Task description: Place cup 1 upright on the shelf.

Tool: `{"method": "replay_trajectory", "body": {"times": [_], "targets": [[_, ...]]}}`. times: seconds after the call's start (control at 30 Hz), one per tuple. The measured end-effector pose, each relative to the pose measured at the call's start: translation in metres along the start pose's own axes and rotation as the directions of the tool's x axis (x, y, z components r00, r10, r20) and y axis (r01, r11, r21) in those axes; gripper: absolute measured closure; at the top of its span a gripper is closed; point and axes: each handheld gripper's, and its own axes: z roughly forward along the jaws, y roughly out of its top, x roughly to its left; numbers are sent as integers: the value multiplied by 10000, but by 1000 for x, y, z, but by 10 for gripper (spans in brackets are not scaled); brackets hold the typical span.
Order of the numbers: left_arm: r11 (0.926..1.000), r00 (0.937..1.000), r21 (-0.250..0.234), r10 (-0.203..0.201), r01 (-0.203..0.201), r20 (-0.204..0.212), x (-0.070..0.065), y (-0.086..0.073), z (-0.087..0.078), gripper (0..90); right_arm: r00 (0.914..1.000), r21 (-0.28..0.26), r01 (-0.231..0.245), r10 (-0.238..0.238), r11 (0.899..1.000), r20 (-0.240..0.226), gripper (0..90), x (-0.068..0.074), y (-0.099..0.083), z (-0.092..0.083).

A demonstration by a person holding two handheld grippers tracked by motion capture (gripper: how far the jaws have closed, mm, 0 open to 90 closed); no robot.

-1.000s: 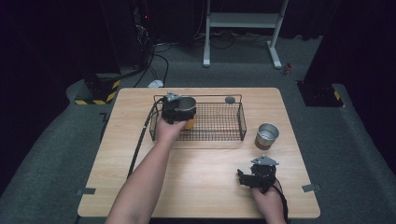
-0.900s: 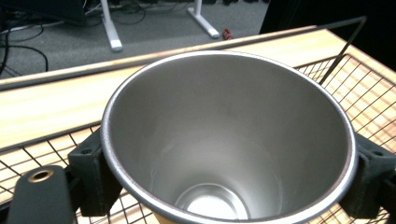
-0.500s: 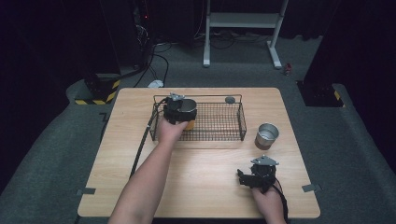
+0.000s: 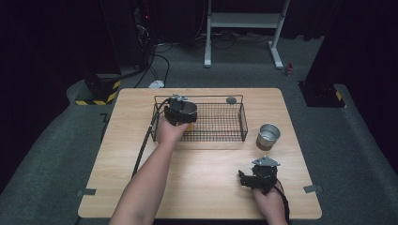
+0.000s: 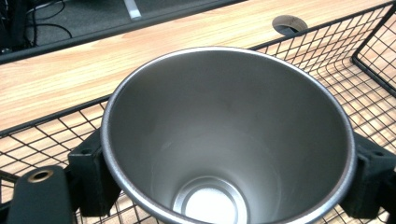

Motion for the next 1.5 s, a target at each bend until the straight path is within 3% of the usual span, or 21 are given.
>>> {"method": "replay_trajectory", "body": {"times": [0.23,0.77,0.9,1.13,1.5], "targets": [[9997,9997,-107,227,-227,-30,-1,-3,-1,136,10000,-1,1,-1,10000,0,85,0,0,0],[9995,9999,-309,108,-104,130,2,-18,-8,135,10000,-26,11,-11,10000,-10,85,0,0,0],[9991,9989,69,426,-425,-185,3,-19,-8,120,10000,-25,13,-13,10000,-9,85,0,0,0],[9995,9999,311,-64,61,86,9,-19,-7,0,10000,-26,8,-8,10000,-10,85,0,0,0],[9998,9997,-125,-164,166,180,9,-14,-19,0,10000,-24,12,-12,10000,-11,85,0,0,0]]}}
